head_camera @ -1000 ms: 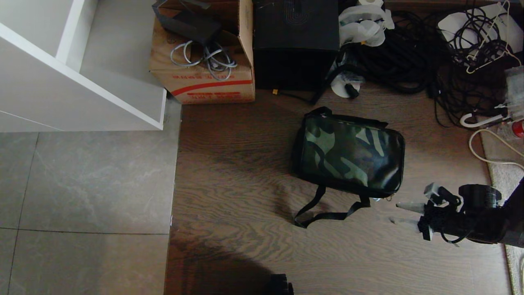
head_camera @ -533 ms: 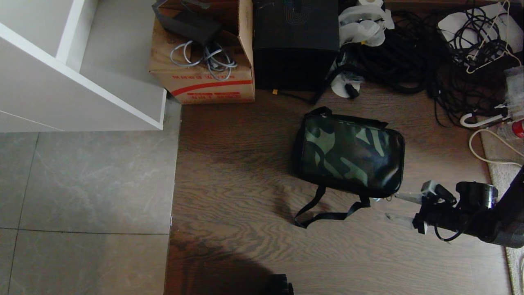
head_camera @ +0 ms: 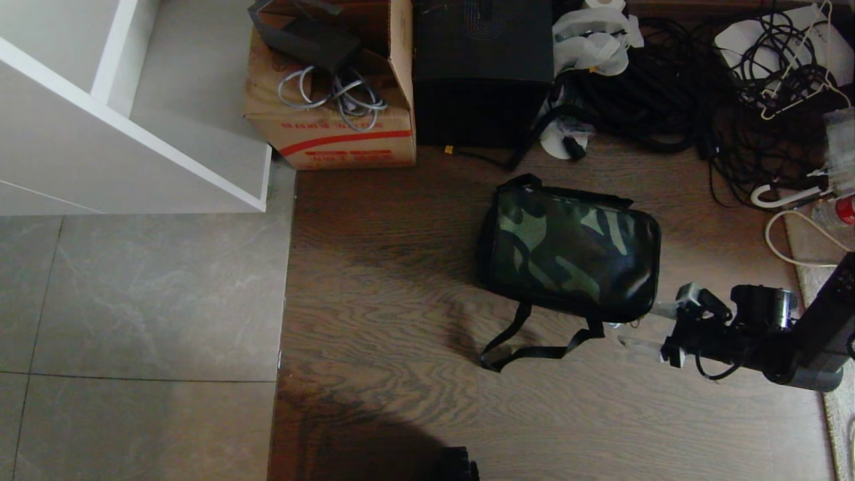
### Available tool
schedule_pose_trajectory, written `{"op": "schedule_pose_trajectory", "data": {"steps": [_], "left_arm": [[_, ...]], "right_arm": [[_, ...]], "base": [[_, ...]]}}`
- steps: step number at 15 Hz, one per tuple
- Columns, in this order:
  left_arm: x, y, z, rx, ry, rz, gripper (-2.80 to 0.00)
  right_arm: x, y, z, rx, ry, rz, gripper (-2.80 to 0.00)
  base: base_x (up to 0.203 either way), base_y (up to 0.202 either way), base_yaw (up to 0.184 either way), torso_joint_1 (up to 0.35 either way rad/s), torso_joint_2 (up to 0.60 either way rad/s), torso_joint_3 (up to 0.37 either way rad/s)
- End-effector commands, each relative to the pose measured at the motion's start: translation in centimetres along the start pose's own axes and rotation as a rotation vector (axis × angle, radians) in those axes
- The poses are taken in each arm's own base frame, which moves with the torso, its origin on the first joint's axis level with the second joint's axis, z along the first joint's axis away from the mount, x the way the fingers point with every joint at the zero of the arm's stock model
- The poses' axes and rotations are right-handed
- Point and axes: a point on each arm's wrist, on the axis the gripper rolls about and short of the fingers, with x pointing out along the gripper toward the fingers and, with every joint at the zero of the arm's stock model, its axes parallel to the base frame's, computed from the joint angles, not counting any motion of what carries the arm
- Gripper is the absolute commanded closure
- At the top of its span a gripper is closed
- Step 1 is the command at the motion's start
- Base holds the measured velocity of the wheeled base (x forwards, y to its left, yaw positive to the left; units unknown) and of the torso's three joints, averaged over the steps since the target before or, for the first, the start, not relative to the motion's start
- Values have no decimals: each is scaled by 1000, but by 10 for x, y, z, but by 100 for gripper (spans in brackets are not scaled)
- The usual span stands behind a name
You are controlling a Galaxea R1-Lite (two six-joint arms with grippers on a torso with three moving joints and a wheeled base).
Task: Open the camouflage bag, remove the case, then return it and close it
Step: Open the top of the storage box
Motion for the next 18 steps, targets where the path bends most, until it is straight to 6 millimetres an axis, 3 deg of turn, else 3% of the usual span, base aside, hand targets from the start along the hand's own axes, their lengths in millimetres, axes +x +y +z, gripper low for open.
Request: {"op": "schedule_pose_trajectory", "data": {"steps": [1,2,3,13,18], "left_arm": [[1,0,-3,0,8,1,0],[1,0,-3,0,8,1,0],[1,0,-3,0,8,1,0],[1,0,-3,0,10,1,0],[1,0,-3,0,8,1,0]], "right_arm": [[6,-4,0,-17,-14,5,-280],[6,-3,-1,-12,-12,7,-280],[7,-4,-2,-13,-14,8,0],[12,-5,-3,-41,-27,6,0],[2,-1,5,-33,-22,-4,0]], "base": [[0,0,0,0,0,0],[0,0,0,0,0,0],[0,0,0,0,0,0],[0,0,0,0,0,0],[0,0,0,0,0,0]]}}
